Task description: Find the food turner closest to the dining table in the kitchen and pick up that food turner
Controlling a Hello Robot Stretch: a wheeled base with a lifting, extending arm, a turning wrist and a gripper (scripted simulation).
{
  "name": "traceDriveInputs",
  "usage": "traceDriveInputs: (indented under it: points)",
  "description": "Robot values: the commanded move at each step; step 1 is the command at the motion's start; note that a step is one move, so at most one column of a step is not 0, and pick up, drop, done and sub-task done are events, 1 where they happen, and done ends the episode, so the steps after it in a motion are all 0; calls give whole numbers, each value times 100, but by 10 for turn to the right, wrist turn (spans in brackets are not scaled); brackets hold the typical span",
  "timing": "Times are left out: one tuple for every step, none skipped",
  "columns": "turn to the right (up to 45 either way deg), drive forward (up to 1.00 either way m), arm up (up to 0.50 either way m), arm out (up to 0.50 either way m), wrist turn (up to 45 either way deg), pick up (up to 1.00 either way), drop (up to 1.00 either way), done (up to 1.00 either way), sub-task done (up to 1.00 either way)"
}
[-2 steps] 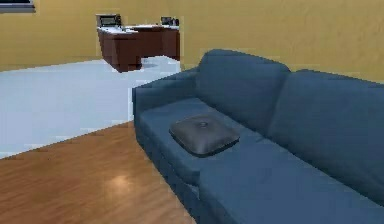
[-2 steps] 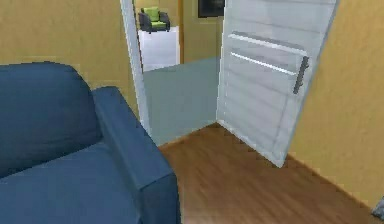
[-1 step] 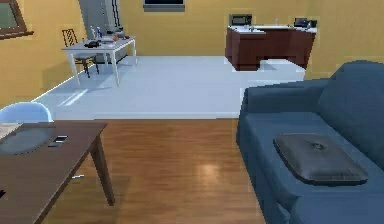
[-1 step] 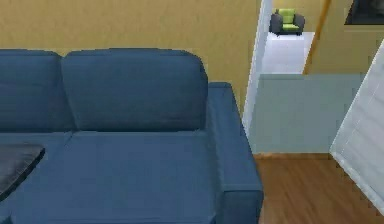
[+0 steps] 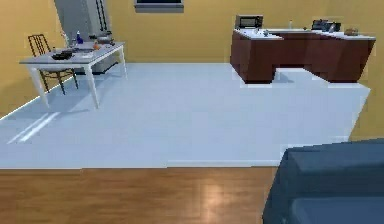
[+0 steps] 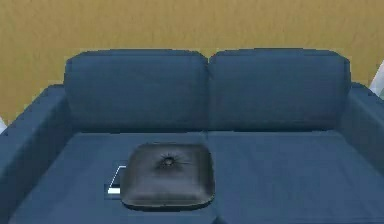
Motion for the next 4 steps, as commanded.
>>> traceDriveInputs:
  points:
    - [0,45,0,0,0,0,0,0,0]
    - [-210,0,0,0,0,0,0,0,0]
    - [0,100,0,0,0,0,0,0,0]
    - [-30,0,0,0,0,0,0,0,0]
